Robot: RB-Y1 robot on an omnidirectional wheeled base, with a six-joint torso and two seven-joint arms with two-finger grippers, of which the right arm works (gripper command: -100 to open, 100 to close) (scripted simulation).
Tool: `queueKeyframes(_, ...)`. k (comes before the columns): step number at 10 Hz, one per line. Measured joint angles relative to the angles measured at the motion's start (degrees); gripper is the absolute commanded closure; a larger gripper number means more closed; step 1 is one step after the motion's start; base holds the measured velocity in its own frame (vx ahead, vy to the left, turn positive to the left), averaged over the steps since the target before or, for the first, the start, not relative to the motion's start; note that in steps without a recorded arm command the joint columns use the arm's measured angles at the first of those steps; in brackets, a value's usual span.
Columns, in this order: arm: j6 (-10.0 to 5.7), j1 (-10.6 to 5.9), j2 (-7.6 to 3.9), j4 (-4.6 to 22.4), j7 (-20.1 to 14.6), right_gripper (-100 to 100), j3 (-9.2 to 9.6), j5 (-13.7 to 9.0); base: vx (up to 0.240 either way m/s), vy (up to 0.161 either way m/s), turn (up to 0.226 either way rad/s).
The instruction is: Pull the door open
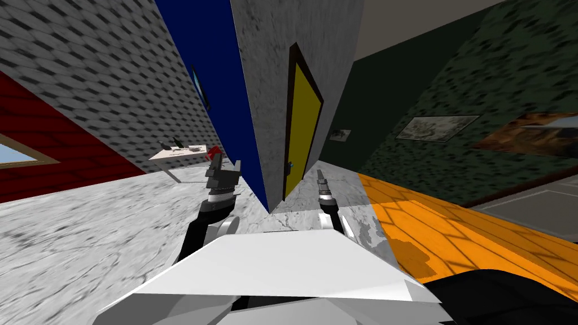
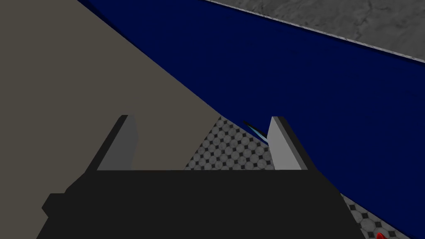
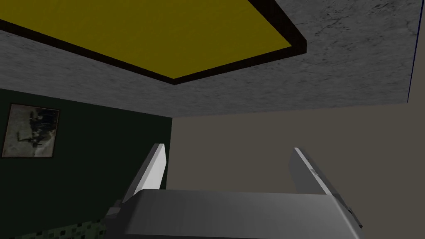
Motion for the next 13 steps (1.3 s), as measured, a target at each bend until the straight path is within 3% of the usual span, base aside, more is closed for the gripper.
queueKeyframes(2,-0.22,-1.43,0.07,3.24,1.77,-100,-0.25,2.69,0.069,-0.117,0.164)
queueKeyframes(10,1.07,-5.49,-1.01,11.98,7.46,-100,-1.93,13.14,0.059,-0.118,0.190)
queueKeyframes(13,0.89,-7.09,-0.58,16.08,10.13,-100,-2.47,17.17,0.039,-0.115,0.178)
